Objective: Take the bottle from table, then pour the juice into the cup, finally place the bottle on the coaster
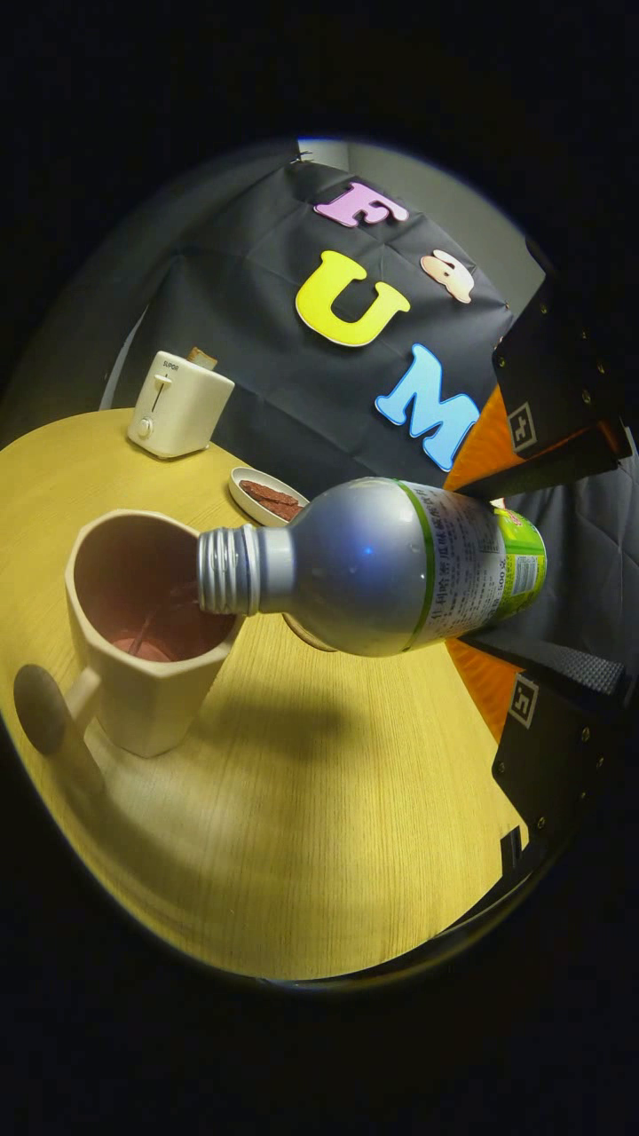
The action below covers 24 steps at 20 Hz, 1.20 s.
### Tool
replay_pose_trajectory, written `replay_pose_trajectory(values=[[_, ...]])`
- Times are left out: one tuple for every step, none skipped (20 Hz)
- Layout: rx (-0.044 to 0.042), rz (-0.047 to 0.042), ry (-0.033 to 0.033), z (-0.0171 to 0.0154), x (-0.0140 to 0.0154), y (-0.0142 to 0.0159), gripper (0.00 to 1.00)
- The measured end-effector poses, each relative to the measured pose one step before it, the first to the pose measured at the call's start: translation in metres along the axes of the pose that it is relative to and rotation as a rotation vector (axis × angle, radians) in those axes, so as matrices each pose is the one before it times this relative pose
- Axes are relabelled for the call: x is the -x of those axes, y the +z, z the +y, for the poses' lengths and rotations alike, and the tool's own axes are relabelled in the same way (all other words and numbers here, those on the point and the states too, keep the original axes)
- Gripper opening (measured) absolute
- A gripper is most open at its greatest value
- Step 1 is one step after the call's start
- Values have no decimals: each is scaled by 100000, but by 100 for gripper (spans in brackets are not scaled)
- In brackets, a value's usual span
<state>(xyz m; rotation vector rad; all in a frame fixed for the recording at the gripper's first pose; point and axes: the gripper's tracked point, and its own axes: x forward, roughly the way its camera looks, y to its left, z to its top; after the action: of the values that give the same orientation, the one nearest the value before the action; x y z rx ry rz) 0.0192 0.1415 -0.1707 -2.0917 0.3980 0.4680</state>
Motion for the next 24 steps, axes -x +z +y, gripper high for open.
replay_pose_trajectory(values=[[729, -59, -29, -94, 34, 84, 75], [577, 241, 486, 35, 14, 7, 75], [644, 92, 8, -126, -157, -27, 75], [631, 170, 157, -2, -6, 26, 75], [582, 88, 71, 9, 18, 41, 75], [596, 137, 235, -47, 35, -33, 75], [739, 131, 37, -80, -115, -13, 75], [824, 292, 255, -43, 35, -79, 75], [730, 244, 150, 38, -179, -20, 75], [769, 289, 220, -46, -59, -83, 75], [611, 257, 243, 73, -99, 32, 75], [605, 259, 110, -11, -46, -29, 75], [675, 307, 97, -227, -153, -68, 75], [602, 181, -9, -112, 73, -5, 75], [584, 142, -43, 69, 80, -35, 75], [777, 178, -375, -183, 40, -80, 75], [713, 92, -88, -78, 78, 16, 75], [177, 77, 181, 35, -24, -1, 75], [118, -35, -324, -121, 78, -12, 75], [-59, 40, -41, -91, -9, 24, 75], [-161, -246, -204, -39, -1, -9, 75], [127, 171, 131, 4, -43, 5, 75], [23, -9, -26, -7, -168, 25, 75], [165, 50, -151, -26, 64, -99, 75]])
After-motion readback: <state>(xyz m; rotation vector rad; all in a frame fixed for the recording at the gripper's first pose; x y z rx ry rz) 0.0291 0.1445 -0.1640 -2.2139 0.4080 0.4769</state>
